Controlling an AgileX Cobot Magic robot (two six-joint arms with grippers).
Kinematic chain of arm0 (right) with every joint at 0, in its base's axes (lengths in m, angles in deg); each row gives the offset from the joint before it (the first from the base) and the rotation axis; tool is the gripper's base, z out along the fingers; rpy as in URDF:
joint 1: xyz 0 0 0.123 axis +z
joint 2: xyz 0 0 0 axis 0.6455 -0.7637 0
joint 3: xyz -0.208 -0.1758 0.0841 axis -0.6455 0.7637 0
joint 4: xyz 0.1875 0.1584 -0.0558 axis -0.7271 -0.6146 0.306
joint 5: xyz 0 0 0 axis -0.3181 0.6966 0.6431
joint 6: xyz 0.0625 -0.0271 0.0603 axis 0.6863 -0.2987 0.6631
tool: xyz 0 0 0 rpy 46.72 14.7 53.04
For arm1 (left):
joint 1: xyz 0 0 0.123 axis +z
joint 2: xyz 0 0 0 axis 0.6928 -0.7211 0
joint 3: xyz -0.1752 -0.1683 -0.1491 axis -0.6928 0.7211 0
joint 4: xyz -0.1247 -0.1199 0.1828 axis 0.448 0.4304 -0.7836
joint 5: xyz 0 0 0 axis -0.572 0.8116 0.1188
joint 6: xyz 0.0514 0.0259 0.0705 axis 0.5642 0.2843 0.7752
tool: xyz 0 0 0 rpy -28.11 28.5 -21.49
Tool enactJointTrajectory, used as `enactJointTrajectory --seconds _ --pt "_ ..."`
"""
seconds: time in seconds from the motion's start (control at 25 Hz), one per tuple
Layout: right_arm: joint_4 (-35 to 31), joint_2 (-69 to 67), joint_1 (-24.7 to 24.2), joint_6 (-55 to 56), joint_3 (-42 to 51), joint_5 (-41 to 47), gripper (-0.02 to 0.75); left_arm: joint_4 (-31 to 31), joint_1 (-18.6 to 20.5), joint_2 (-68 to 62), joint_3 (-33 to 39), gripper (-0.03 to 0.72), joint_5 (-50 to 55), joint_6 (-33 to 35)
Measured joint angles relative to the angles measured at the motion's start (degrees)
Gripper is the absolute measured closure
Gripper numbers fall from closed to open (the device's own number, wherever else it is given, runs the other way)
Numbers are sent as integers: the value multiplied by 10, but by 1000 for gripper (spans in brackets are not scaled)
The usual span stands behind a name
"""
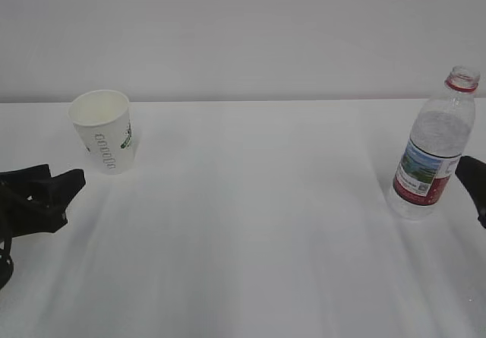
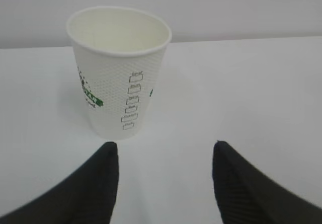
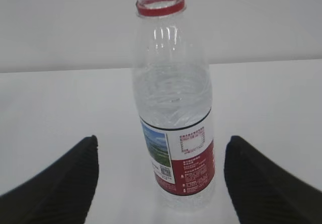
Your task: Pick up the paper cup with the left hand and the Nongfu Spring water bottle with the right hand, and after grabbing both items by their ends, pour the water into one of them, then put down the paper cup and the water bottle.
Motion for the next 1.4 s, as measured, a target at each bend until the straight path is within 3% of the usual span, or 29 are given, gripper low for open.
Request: enactJointTrajectory --seconds 0.36,0.76,1.4 --pt "-13 -71 0 2 23 -75 151 0 0 -25 6 254 -2 0" --pt "-20 -247 0 -24 23 -213 151 -5 0 -32 6 254 -2 0" --pt "-71 -296 0 -36 -1 -227 148 -55 0 -32 6 254 -2 0"
